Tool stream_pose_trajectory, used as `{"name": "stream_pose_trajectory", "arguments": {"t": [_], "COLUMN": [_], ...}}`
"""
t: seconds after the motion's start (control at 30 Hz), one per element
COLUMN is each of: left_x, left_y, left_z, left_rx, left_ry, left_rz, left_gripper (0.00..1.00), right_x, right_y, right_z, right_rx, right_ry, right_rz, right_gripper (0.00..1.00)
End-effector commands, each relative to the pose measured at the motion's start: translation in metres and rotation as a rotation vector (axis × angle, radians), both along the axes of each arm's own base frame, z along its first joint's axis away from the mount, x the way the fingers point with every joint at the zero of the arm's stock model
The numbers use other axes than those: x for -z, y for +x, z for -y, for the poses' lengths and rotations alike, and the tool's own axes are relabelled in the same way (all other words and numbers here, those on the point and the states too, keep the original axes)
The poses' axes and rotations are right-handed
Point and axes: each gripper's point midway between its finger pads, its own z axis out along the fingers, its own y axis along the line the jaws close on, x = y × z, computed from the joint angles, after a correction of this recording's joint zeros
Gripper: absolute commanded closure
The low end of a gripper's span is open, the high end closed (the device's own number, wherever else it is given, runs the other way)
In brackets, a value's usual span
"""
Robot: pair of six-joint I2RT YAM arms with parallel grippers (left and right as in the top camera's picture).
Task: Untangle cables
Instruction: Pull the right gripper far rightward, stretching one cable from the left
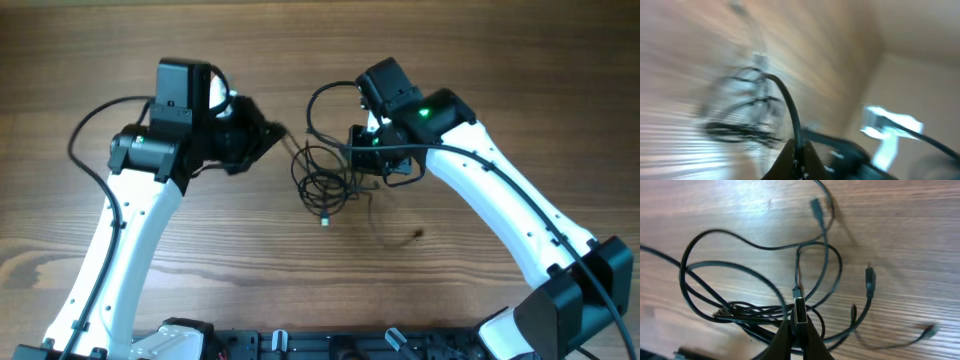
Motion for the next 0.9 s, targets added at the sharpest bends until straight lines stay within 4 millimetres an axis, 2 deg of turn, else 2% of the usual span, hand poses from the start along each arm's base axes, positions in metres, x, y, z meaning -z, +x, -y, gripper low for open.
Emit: {"name": "stream_pose_trajectory", "arguments": {"t": [0.0, 0.07, 0.2, 0.4, 0.47, 0.63, 0.67, 0.7, 0.87], "left_x": [0.026, 0.035, 0.046, 0.057, 0.061, 0.071, 0.073, 0.076, 0.08], "left_y": [0.003, -0.005, -0.019, -0.023, -0.021, -0.018, -0.017, -0.017, -0.019], "left_z": [-0.067, -0.087, -0.111, -0.129, -0.135, -0.145, -0.148, -0.152, -0.17], "left_rx": [-0.218, -0.262, -0.299, -0.322, -0.332, -0.342, -0.346, -0.352, -0.396], "left_ry": [0.341, 0.446, 0.582, 0.696, 0.737, 0.809, 0.824, 0.835, 0.837], "left_rz": [-0.03, -0.068, -0.133, -0.182, -0.191, -0.217, -0.225, -0.241, -0.284], "left_gripper": [0.96, 0.96, 0.96, 0.96, 0.96, 0.96, 0.96, 0.96, 0.96], "right_x": [-0.003, -0.008, -0.026, -0.096, -0.122, -0.149, -0.15, -0.147, -0.134], "right_y": [0.006, 0.008, 0.023, 0.048, 0.052, 0.047, 0.045, 0.039, 0.022], "right_z": [0.001, -0.007, -0.002, 0.042, 0.071, 0.14, 0.156, 0.182, 0.25], "right_rx": [0.03, 0.022, 0.05, 0.126, 0.167, 0.301, 0.342, 0.416, 0.593], "right_ry": [0.025, 0.079, 0.122, 0.182, 0.179, 0.124, 0.104, 0.06, -0.089], "right_rz": [-0.003, -0.001, 0.071, 0.27, 0.342, 0.416, 0.414, 0.401, 0.341], "right_gripper": [0.96, 0.96, 0.96, 0.96, 0.96, 0.96, 0.96, 0.96, 0.96]}}
